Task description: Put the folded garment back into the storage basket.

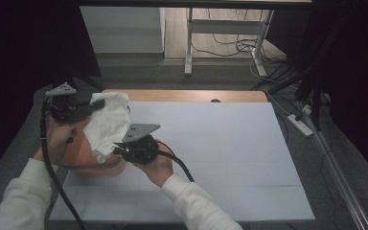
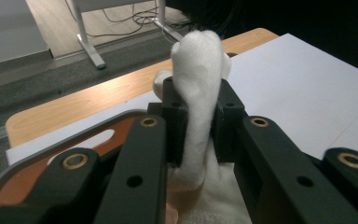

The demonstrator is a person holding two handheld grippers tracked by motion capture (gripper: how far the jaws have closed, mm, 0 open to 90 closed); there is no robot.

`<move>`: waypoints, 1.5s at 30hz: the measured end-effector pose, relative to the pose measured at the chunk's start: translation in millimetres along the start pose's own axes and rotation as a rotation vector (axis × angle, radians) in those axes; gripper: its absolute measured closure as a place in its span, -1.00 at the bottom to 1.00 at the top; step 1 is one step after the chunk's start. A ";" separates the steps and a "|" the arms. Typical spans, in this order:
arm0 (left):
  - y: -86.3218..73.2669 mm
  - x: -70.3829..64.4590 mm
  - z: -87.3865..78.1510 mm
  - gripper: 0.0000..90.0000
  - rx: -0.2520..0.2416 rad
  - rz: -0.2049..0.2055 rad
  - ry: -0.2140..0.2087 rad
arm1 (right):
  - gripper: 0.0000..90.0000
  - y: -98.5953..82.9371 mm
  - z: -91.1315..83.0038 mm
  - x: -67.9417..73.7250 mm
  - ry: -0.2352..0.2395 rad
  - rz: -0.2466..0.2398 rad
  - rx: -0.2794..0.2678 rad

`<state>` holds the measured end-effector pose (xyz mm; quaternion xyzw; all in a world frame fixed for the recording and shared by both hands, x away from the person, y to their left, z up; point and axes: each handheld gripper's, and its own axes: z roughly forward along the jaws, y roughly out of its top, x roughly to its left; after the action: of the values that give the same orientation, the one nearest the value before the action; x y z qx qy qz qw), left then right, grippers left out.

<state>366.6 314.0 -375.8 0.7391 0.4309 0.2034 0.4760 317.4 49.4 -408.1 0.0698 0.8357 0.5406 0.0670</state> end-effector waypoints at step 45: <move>-37.3 59.6 33.8 0.72 0.149 -0.066 0.042 | 0.85 -9.2 93.7 -10.4 0.077 0.064 0.102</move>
<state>406.6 352.2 -430.9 0.7533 0.4789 0.1702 0.4173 344.7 127.5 -454.2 0.0789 0.8615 0.5015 0.0140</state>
